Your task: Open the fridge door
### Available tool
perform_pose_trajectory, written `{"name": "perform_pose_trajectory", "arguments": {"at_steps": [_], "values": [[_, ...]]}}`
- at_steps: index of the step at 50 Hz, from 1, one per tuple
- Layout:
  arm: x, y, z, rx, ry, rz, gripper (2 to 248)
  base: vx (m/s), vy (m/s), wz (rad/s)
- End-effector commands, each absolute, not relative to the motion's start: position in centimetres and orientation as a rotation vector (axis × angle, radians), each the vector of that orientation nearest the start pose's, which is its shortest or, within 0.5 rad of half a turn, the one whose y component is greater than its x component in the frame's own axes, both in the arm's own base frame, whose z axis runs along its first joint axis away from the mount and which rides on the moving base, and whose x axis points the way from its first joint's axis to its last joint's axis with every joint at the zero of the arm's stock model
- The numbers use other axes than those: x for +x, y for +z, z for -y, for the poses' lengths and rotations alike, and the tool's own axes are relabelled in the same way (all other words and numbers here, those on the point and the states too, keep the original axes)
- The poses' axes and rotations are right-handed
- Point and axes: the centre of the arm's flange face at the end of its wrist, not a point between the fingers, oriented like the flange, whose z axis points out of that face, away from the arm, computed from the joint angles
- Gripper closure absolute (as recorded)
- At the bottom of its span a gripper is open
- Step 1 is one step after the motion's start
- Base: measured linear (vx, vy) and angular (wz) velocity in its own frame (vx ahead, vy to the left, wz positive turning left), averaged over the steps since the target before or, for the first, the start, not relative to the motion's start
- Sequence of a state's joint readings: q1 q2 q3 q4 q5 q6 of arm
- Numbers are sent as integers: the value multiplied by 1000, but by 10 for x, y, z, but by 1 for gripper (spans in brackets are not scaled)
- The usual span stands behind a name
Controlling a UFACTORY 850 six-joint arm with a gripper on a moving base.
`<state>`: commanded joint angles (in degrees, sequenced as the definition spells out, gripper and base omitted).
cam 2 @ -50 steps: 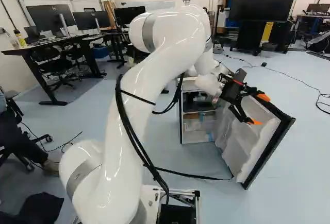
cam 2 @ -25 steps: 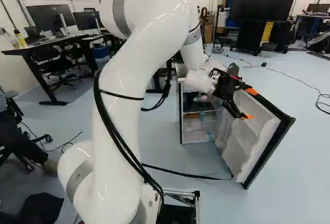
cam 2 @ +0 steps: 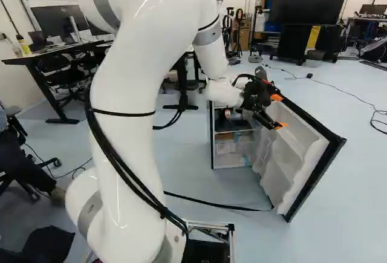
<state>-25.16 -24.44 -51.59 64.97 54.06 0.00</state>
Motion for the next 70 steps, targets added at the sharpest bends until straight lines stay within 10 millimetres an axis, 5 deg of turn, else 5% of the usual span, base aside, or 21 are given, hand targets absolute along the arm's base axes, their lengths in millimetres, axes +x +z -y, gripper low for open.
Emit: {"name": "perform_pose_trajectory", "arguments": {"at_steps": [47,70], "values": [[434,343,210,-2539,-1843,-1566,3,0,0,0],[431,345,203,-2563,-1856,-1486,3,0,0,0]]}}
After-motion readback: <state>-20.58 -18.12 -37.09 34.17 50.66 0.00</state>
